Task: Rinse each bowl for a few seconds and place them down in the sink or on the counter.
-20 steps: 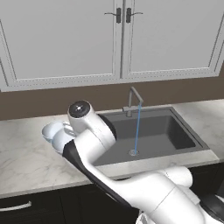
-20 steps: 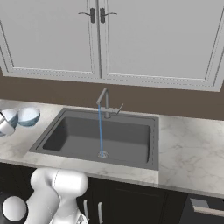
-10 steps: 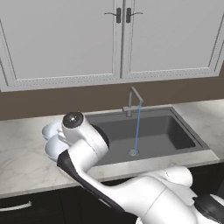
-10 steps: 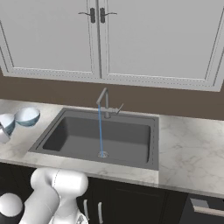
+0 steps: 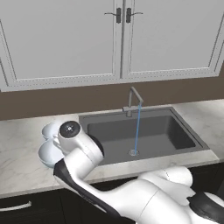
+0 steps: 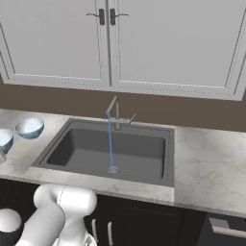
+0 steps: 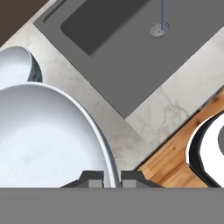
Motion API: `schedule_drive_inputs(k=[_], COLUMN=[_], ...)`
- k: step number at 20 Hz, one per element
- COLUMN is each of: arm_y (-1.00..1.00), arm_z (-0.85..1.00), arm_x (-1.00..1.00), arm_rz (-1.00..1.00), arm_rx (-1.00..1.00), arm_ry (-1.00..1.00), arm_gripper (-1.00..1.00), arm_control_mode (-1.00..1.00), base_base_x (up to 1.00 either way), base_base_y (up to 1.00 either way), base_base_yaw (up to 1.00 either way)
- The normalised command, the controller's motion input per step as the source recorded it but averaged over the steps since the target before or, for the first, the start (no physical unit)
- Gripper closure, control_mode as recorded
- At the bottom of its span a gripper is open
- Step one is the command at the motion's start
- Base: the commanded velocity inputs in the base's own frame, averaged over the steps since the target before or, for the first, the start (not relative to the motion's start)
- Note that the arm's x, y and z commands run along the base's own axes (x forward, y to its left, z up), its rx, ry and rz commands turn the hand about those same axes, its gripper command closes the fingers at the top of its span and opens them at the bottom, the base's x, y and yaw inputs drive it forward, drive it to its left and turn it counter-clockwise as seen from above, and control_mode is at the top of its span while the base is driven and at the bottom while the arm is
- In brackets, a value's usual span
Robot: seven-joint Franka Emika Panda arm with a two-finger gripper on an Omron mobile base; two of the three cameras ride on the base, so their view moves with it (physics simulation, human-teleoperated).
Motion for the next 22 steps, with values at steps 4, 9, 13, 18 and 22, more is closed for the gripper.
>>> schedule_drive_inputs(k=[4, 9, 13, 18, 22], arm_y=[0.21, 0.21, 0.18, 0.15, 0.16], arm_z=[-0.28, -0.23, -0.14, -0.12, -0.18], arm_x=[0.0, 0.0, 0.0, 0.0, 0.0], arm_rz=[0.0, 0.0, 0.0, 0.0, 0.0], arm_rx=[0.03, 0.01, 0.0, 0.0, 0.0], arm_ry=[0.02, 0.03, 0.02, 0.04, 0.05], arm_gripper=[1.0, 1.0, 1.0, 1.0, 1.0], arm_control_mode=[-1.0, -1.0, -1.0, -1.0, -1.0], base_base_x=[0.0, 0.0, 0.0, 0.0, 0.0], base_base_y=[0.0, 0.0, 0.0, 0.0, 0.0], base_base_yaw=[0.0, 0.0, 0.0, 0.0, 0.0])
